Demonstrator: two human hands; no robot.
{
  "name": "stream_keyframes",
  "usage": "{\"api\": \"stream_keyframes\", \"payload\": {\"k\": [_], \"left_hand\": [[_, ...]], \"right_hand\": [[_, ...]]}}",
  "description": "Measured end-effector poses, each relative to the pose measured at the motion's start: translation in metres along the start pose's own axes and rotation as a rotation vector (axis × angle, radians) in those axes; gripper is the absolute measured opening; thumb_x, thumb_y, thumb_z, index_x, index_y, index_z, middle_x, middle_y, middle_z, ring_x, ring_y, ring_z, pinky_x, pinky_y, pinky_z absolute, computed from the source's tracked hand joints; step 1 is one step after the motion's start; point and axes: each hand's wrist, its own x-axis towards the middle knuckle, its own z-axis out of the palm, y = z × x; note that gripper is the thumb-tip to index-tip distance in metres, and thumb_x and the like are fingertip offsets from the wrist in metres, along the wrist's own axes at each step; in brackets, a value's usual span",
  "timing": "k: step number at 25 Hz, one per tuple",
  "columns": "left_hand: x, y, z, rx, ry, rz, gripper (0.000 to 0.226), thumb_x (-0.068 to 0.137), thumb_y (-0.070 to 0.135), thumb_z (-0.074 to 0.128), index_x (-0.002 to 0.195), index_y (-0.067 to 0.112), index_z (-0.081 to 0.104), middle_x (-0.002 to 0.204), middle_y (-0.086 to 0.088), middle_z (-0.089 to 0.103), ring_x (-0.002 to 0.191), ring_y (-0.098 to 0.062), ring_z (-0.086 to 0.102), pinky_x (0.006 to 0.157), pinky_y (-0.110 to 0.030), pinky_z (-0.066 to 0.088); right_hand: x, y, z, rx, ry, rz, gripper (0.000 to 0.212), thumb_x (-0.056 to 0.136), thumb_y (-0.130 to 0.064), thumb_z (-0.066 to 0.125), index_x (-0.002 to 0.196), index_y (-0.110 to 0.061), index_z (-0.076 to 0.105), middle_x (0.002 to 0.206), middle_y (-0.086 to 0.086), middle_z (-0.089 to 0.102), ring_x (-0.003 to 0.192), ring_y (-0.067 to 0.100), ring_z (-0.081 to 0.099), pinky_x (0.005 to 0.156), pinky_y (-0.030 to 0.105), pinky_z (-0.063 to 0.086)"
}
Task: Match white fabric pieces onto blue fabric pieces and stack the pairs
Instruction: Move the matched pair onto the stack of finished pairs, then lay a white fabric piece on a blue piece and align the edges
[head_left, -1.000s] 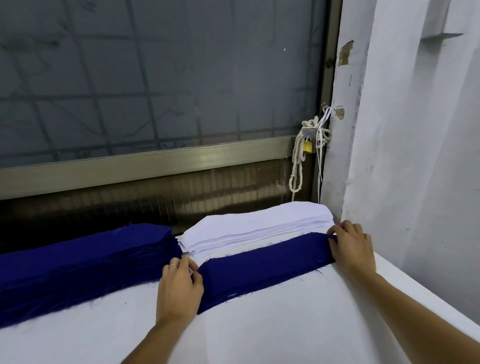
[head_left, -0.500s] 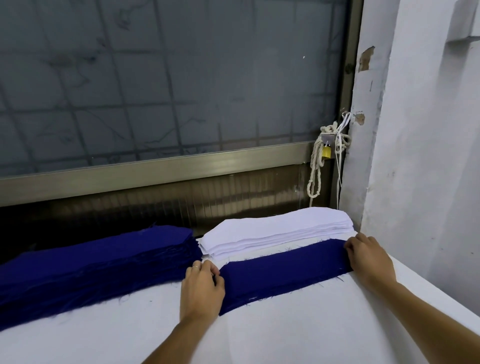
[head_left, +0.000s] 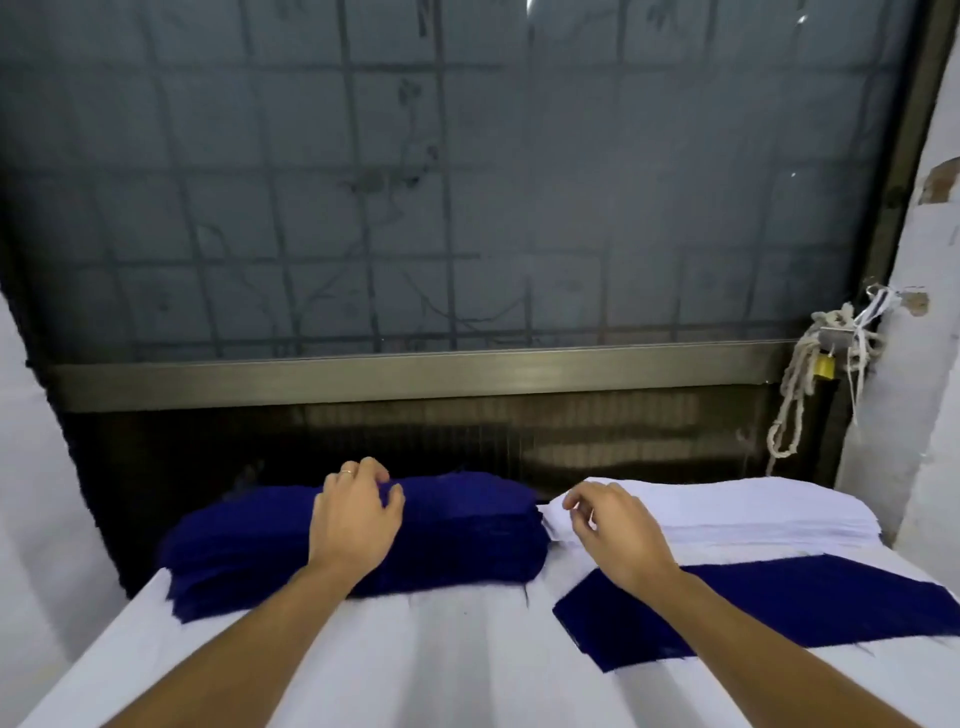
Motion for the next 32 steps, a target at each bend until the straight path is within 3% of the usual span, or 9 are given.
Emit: {"api": "stream_keyframes", "payload": {"k": [2,5,12,14,18,21,24,28,32], "left_hand": [[0.008,-0.049,-0.022,0.147,-0.050,-0.139,0.037,0.100,0.047,0.050,0.127,0.022,0.057,0.124,-0.002,0.059,0.114,-0.023,0.053,0.095,-0.040,0.045],[0.014,-0.105,-0.043,0.250,-0.149,-0.251,0.044,0.102,0.050,0.044,0.133,0.020,0.055,0.131,-0.006,0.058,0.122,-0.028,0.051,0.100,-0.043,0.042],[0.039,-0.148,-0.053,0.220,-0.311,-0.209,0.049,0.104,0.038,0.049,0.149,0.018,0.042,0.149,-0.008,0.047,0.133,-0.028,0.048,0.108,-0.043,0.045],[0.047,-0.153,-0.053,0.172,-0.346,-0.202,0.042,0.102,0.034,0.055,0.141,0.018,0.050,0.141,-0.008,0.051,0.122,-0.025,0.056,0.106,-0.042,0.048],[0.054,-0.157,-0.052,0.096,-0.392,-0.224,0.013,0.099,0.031,0.060,0.101,0.018,0.063,0.099,-0.003,0.067,0.089,-0.017,0.063,0.092,-0.043,0.054],[0.051,-0.156,-0.052,0.207,-0.363,-0.123,0.016,0.101,0.033,0.055,0.107,0.019,0.060,0.113,-0.001,0.062,0.103,-0.019,0.060,0.097,-0.042,0.052],[0.043,-0.150,-0.053,0.265,-0.317,0.077,0.009,0.101,0.030,0.049,0.109,0.029,0.053,0.124,0.008,0.051,0.126,-0.019,0.044,0.113,-0.045,0.033],[0.039,-0.143,-0.064,0.184,-0.401,0.194,0.018,0.094,0.025,0.055,0.083,0.034,0.045,0.089,0.015,0.055,0.100,-0.001,0.046,0.116,-0.044,0.025],[0.040,-0.132,-0.076,0.188,-0.313,0.219,0.030,0.095,0.028,0.063,0.116,0.040,0.046,0.087,0.017,0.055,0.088,-0.001,0.049,0.114,-0.035,0.027]], "right_hand": [[0.019,-0.035,0.013,0.030,-0.032,-0.033,0.011,0.099,-0.028,0.054,0.105,-0.032,0.062,0.094,-0.018,0.056,0.093,0.007,0.053,0.081,0.026,0.047],[0.042,-0.069,0.031,-0.006,-0.102,-0.033,0.021,0.101,-0.036,0.053,0.119,-0.029,0.060,0.113,-0.012,0.055,0.110,0.012,0.053,0.095,0.032,0.047],[0.064,-0.086,0.058,-0.149,-0.344,0.064,0.049,0.102,-0.048,0.045,0.145,-0.025,0.044,0.143,-0.001,0.047,0.129,0.021,0.047,0.110,0.041,0.038],[0.062,-0.084,0.063,-0.159,-0.360,0.072,0.050,0.103,-0.048,0.042,0.147,-0.025,0.041,0.146,-0.001,0.045,0.131,0.021,0.046,0.111,0.041,0.037],[0.058,-0.083,0.068,-0.170,-0.337,0.067,0.049,0.104,-0.047,0.042,0.148,-0.026,0.040,0.148,-0.002,0.044,0.132,0.021,0.045,0.112,0.040,0.035],[0.058,-0.087,0.067,-0.177,-0.323,0.058,0.046,0.104,-0.043,0.044,0.147,-0.027,0.041,0.147,-0.001,0.045,0.133,0.021,0.045,0.113,0.040,0.033],[0.059,-0.095,0.067,-0.169,-0.301,0.016,0.045,0.104,-0.032,0.048,0.148,-0.026,0.040,0.147,-0.001,0.044,0.135,0.021,0.042,0.115,0.039,0.031],[0.058,-0.115,0.071,-0.144,-0.232,-0.070,0.051,0.100,-0.014,0.051,0.148,-0.024,0.040,0.149,-0.003,0.042,0.138,0.019,0.039,0.117,0.038,0.029],[0.058,-0.146,0.075,-0.108,-0.214,-0.168,0.056,0.098,-0.017,0.054,0.151,-0.024,0.036,0.150,-0.005,0.040,0.138,0.018,0.037,0.117,0.037,0.029]]}}
